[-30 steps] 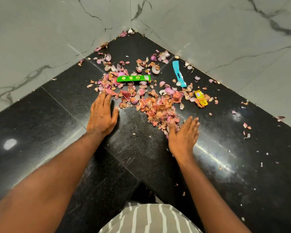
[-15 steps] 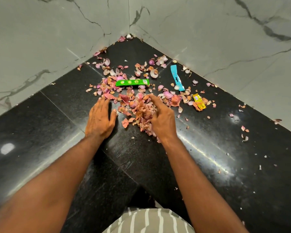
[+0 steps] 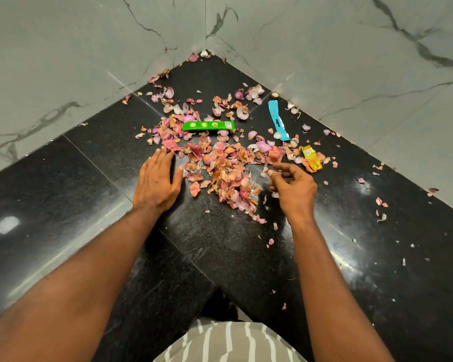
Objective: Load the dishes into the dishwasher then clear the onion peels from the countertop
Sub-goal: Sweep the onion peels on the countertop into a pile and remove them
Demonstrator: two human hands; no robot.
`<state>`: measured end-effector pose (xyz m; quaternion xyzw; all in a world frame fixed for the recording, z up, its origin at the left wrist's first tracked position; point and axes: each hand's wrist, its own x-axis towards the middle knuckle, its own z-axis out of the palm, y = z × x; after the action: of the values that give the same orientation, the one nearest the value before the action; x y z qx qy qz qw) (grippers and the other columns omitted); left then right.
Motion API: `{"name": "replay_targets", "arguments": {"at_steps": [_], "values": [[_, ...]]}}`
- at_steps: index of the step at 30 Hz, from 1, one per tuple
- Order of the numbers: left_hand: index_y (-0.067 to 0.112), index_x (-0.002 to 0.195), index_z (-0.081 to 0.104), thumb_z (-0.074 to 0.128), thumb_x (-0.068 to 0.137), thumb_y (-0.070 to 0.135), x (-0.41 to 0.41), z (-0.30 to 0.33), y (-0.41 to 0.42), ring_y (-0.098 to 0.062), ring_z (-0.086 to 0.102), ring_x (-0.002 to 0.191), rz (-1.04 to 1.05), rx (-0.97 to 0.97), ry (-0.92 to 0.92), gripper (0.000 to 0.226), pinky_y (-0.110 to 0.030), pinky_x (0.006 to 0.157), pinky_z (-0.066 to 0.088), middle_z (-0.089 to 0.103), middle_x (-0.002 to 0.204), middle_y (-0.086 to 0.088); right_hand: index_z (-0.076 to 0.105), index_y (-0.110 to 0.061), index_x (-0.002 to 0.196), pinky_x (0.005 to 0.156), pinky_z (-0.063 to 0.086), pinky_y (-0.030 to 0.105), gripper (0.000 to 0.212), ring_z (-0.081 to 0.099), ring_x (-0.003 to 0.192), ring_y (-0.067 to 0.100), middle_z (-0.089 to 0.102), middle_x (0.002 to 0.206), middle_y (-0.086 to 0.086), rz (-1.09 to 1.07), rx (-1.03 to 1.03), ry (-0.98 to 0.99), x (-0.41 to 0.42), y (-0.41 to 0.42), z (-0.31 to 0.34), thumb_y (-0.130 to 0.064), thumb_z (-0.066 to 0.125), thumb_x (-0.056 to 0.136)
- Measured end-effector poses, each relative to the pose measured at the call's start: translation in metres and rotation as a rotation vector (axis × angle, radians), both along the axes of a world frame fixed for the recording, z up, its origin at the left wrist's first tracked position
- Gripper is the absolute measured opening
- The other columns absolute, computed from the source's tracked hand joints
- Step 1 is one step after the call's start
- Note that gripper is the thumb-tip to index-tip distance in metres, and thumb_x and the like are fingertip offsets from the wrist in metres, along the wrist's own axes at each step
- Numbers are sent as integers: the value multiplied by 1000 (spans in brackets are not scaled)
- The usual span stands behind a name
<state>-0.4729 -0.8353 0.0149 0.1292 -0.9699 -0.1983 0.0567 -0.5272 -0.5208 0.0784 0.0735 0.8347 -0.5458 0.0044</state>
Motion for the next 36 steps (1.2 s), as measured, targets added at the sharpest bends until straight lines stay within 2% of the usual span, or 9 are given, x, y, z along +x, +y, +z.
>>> {"name": "replay_targets", "arguments": {"at_steps": [6, 10, 12, 15, 19, 23, 27, 32, 36], "values": [[19, 160, 31, 29, 106, 55, 1, 1, 0, -23, 21, 158, 2, -5, -15, 65, -49, 129, 16, 27, 169, -8, 73, -29, 127, 103, 55, 27, 46, 68, 110, -5, 74, 121, -14, 149, 7, -30, 0, -2, 5, 3, 65, 95], [19, 160, 31, 28, 106, 56, 1, 1, 1, -23, 20, 158, 2, -9, -21, 65, -50, 129, 16, 26, 169, -9, 78, -25, 110, 84, 64, 35, 19, 74, 88, 5, 77, 98, -9, -19, 45, 36, -1, 6, 4, -21, 79, 92], [19, 160, 31, 28, 106, 56, 1, 2, 1, -23, 20, 158, 4, -8, -23, 66, -50, 129, 16, 26, 169, -9, 75, -22, 119, 95, 60, 43, 25, 69, 101, 11, 74, 111, -3, -135, 234, 115, 1, 13, -5, -34, 69, 98], [19, 160, 31, 28, 107, 56, 1, 1, 1, -23, 20, 158, 4, -13, -23, 65, -50, 129, 16, 26, 169, -9, 33, -11, 160, 126, 26, 53, 74, 29, 153, 34, 30, 166, 18, -119, 556, -130, 6, 12, -27, -57, 48, 104], [19, 160, 31, 30, 107, 54, 1, 2, 2, -24, 20, 158, 7, -13, -20, 64, -50, 129, 16, 26, 169, -9, -11, -8, 163, 128, -7, 50, 93, -17, 157, 33, -17, 170, 18, 124, 651, -242, 30, -28, -47, -71, 18, 101], [19, 160, 32, 31, 108, 54, 1, 2, 1, -23, 21, 157, 8, -7, -19, 63, -50, 129, 17, 27, 169, -9, 7, -39, 165, 125, 22, 44, 67, 24, 155, 19, 21, 171, -1, 460, 216, -27, 42, -55, -34, -64, 27, 106], [18, 159, 34, 33, 108, 50, 2, 4, 3, -24, 22, 157, 6, 3, -5, 60, -50, 129, 15, 29, 168, -10, 35, -29, 160, 101, 53, 24, 50, 58, 114, -12, 65, 133, -6, 321, 165, 171, 39, -49, -15, -40, 41, 112], [19, 159, 33, 31, 108, 52, 1, 5, 3, -23, 21, 157, 11, 3, -11, 61, -49, 129, 15, 28, 168, -9, -8, -7, 164, 130, -4, 47, 89, -14, 159, 30, -12, 172, 17, 48, 584, -206, 26, -33, -38, -65, 26, 105], [19, 160, 33, 31, 108, 52, 2, 5, 4, -23, 21, 157, 10, 3, -14, 61, -48, 129, 14, 28, 169, -9, -6, -22, 166, 129, 3, 44, 81, -1, 159, 22, -2, 173, 7, 345, 321, -183, 39, -37, -46, -65, 26, 105]]}}
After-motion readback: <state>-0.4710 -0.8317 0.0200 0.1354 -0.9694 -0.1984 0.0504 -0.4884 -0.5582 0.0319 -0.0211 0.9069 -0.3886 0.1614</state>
